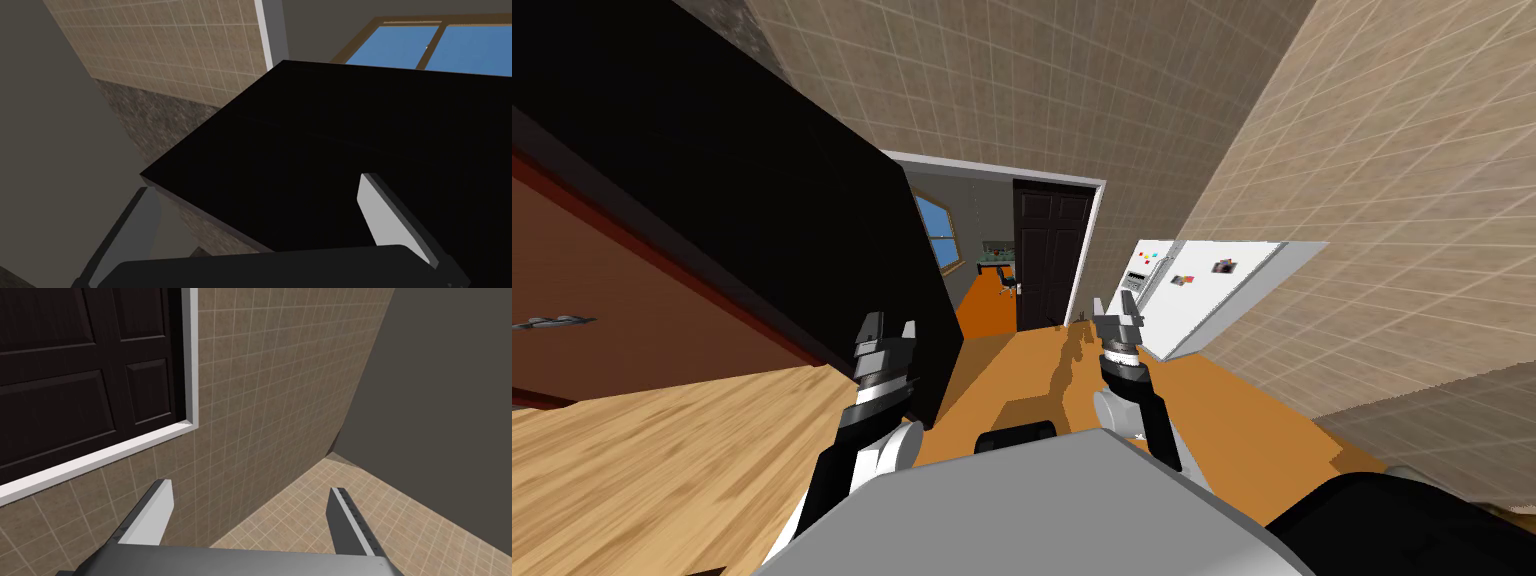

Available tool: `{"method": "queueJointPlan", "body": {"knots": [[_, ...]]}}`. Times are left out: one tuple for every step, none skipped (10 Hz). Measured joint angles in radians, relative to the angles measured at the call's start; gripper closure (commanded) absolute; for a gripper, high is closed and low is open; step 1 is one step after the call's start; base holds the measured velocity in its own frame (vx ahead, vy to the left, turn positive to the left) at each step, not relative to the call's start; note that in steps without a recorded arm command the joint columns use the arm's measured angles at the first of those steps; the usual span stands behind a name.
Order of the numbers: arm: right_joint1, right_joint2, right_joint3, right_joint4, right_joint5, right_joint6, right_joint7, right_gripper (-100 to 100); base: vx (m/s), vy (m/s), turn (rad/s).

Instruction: Pull the door open

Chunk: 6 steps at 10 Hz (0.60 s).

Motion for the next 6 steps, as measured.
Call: {"method": "queueJointPlan", "body": {"knots": [[-0.007,-0.002,0.004,0.017,-0.001,-0.003,0.004,-100,0.085,0.010,0.059],[-0.012,-0.007,0.004,0.031,-0.005,-0.003,0.007,-100,0.079,-0.008,0.031],[-0.019,-0.013,0.001,0.052,-0.010,-0.009,0.008,-100,0.083,-0.004,0.045],[-0.025,-0.016,0.003,0.072,-0.013,-0.014,0.011,-100,0.120,0.015,0.075],[-0.036,-0.020,0.006,0.102,-0.016,-0.022,0.016,-100,0.122,0.010,0.050],[-0.047,-0.027,0.001,0.126,-0.023,-0.025,0.018,-100,0.121,0.003,0.053]]}}
